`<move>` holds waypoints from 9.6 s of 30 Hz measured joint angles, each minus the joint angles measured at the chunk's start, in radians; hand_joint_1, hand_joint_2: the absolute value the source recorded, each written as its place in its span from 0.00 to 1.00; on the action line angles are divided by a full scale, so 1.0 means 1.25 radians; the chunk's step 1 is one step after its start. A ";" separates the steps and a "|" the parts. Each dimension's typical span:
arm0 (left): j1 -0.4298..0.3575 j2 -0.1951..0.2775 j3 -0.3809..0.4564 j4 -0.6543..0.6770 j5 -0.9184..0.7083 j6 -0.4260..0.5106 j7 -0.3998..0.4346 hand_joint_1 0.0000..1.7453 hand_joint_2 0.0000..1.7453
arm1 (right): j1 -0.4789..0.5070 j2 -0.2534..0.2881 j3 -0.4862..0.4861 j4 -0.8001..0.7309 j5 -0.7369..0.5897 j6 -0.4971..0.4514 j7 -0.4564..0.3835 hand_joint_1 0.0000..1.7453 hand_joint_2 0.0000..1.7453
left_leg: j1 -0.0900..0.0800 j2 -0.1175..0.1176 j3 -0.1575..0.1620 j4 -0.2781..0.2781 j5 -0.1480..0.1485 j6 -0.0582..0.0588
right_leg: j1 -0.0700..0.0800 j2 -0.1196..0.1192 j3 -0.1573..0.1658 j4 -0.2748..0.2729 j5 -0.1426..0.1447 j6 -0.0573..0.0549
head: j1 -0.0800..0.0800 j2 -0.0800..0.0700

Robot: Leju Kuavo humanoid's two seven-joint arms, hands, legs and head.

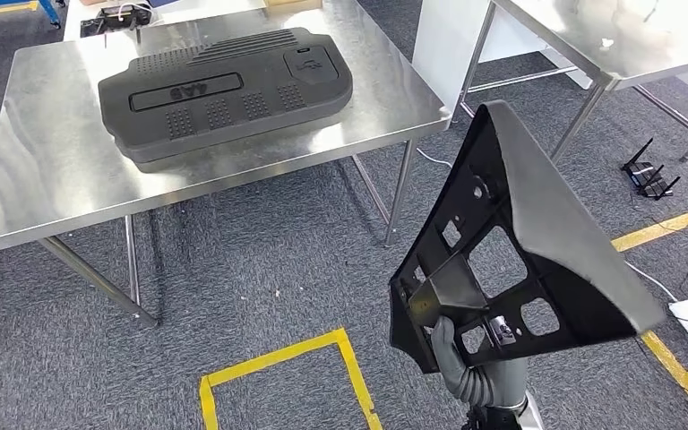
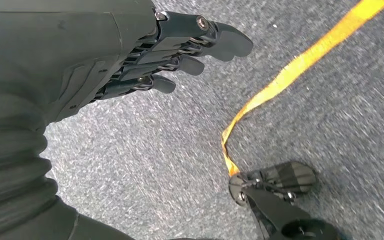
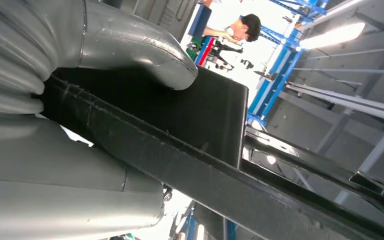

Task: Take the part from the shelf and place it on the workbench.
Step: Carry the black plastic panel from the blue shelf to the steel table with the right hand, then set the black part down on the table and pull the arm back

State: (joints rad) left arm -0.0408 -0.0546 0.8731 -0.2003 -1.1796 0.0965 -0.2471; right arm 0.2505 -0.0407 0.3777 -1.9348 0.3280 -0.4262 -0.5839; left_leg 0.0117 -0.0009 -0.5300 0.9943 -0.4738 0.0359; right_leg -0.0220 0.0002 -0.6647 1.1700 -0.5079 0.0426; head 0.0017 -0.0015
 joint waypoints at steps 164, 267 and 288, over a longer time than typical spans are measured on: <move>-0.001 -0.020 0.011 0.001 -0.029 -0.017 -0.022 0.00 1.00 | 0.012 -0.006 0.005 -0.004 -0.002 -0.013 0.024 0.95 1.00 | 0.005 -0.007 -0.063 0.050 0.005 -0.021 | -0.001 0.001 0.121 -0.116 -0.016 0.008 | -0.003 0.000; -0.005 -0.032 0.012 0.001 -0.059 0.017 -0.011 0.00 1.00 | 0.021 0.001 0.004 -0.013 -0.010 -0.013 0.018 0.95 1.00 | -0.004 0.001 -0.056 0.049 -0.001 -0.016 | 0.015 -0.005 0.068 -0.116 0.028 0.001 | 0.000 0.000; -0.007 -0.031 0.013 0.001 -0.058 0.015 -0.013 0.00 1.00 | 0.019 0.001 0.004 -0.017 0.046 -0.037 0.028 0.95 1.00 | 0.005 -0.004 -0.061 0.046 0.007 -0.005 | 0.004 0.011 0.019 0.009 -0.035 -0.002 | 0.000 0.000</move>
State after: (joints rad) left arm -0.0493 -0.0938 0.8891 -0.1995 -1.2524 0.1149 -0.2637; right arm 0.2740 -0.0389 0.3829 -1.9558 0.3859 -0.4719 -0.5492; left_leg 0.0184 -0.0060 -0.6066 1.0524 -0.4653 0.0297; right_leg -0.0171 0.0141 -0.6413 1.1817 -0.5518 0.0406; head 0.0013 -0.0015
